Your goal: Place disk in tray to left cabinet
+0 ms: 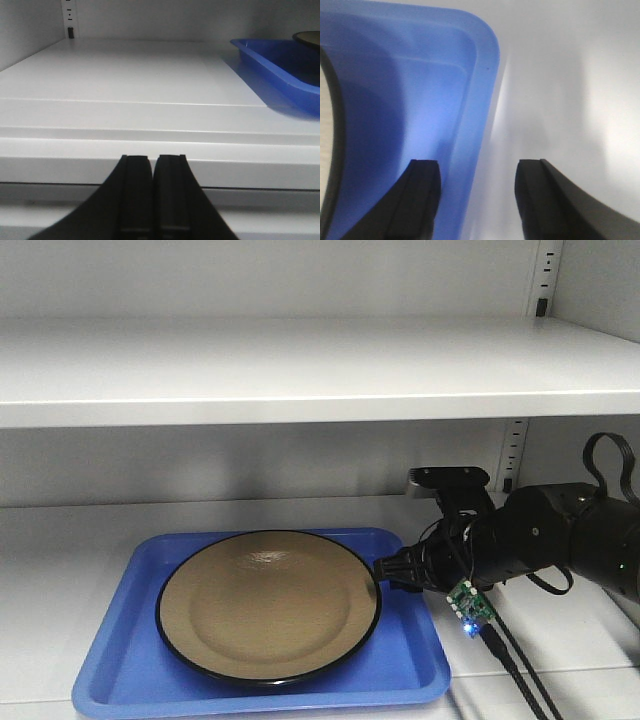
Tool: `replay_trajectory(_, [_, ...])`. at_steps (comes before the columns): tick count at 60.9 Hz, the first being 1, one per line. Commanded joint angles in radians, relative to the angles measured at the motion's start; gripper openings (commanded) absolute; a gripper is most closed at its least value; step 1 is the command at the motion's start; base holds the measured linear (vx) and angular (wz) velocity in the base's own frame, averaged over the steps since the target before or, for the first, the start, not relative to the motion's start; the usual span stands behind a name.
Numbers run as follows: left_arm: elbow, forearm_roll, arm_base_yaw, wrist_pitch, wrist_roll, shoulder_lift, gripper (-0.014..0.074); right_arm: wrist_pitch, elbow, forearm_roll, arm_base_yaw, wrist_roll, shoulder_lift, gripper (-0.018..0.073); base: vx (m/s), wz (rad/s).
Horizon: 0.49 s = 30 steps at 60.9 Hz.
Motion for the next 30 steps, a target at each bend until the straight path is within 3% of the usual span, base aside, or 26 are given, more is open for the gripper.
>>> replay_trajectory(1, [0.02,0.001,0.001,-0.086,-0.005,-0.017,-0.0006,-0.056,-0.034,-0.014,-0.004,-0.005,-0.051,0.0407,0.0,0.0])
replay_trajectory(30, [0.02,0.001,0.001,-0.086,-0.005,-0.017,-0.0006,-0.045,-0.034,-0.014,-0.004,-0.005,-0.101,0.0407,0.0,0.0])
